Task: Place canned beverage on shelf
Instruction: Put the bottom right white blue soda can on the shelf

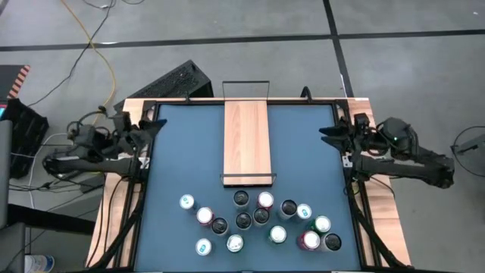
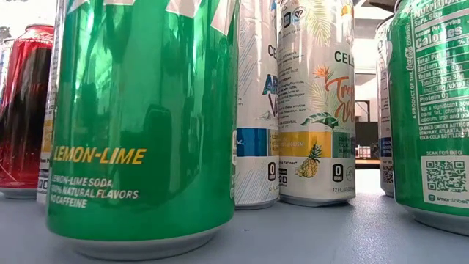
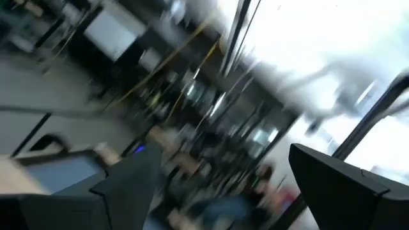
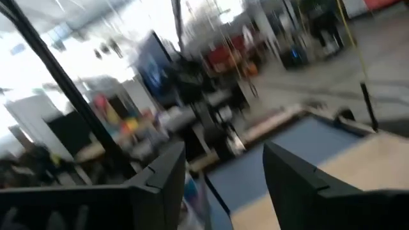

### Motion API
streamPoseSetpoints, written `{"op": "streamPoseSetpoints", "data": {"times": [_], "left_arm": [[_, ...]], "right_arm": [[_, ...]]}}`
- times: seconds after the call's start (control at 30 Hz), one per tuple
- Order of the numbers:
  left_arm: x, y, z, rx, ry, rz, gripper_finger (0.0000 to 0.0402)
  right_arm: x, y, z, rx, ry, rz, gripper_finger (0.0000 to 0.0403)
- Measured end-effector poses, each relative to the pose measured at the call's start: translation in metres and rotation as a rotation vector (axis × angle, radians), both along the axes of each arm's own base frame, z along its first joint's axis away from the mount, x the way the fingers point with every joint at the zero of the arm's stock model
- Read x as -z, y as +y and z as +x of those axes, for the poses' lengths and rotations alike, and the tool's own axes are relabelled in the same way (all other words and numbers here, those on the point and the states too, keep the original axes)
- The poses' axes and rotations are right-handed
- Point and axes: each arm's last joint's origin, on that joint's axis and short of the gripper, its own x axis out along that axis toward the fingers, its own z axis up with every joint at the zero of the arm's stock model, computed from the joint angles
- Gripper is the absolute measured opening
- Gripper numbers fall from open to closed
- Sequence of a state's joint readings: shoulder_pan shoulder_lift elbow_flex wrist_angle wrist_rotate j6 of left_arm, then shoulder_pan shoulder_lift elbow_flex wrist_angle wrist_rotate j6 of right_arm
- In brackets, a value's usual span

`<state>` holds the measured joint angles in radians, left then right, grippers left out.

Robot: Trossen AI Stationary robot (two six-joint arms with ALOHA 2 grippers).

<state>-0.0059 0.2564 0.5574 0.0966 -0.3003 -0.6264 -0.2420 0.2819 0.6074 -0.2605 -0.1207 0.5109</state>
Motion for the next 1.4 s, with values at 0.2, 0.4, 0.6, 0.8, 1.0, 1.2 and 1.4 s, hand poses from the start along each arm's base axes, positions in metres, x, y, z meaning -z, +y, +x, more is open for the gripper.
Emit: {"op": "streamPoseSetpoints", "data": {"times": [0.2, 0.4, 0.6, 0.8, 1.0, 1.2, 1.4], "left_arm": [[-0.038, -0.002, 0.039, 0.041, 0.397, 0.076, 0.0332], [-0.066, -0.003, 0.072, 0.081, 0.619, 0.119, 0.0332], [-0.101, -0.008, 0.085, 0.122, 0.619, 0.277, 0.0332], [-0.118, -0.011, 0.079, 0.079, 0.641, 0.322, 0.0332], [-0.123, -0.011, 0.075, 0.071, 0.632, 0.322, 0.0332], [-0.122, -0.011, 0.077, 0.068, 0.645, 0.341, 0.0332], [-0.121, -0.011, 0.079, 0.069, 0.652, 0.342, 0.0332]], "right_arm": [[-0.029, 0.001, 0.005, -0.060, 0.309, 0.004, 0.0183], [-0.052, 0.009, 0.009, -0.162, 0.530, 0.029, 0.0182], [-0.070, 0.022, 0.024, -0.305, 0.570, 0.043, 0.0169], [-0.066, 0.053, 0.053, -0.498, 0.676, 0.149, 0.0145], [-0.054, 0.094, 0.079, -0.639, 0.807, 0.285, 0.0128], [-0.039, 0.123, 0.090, -0.707, 0.955, 0.359, 0.0127], [-0.024, 0.139, 0.102, -0.674, 1.080, 0.419, 0.0127]]}}
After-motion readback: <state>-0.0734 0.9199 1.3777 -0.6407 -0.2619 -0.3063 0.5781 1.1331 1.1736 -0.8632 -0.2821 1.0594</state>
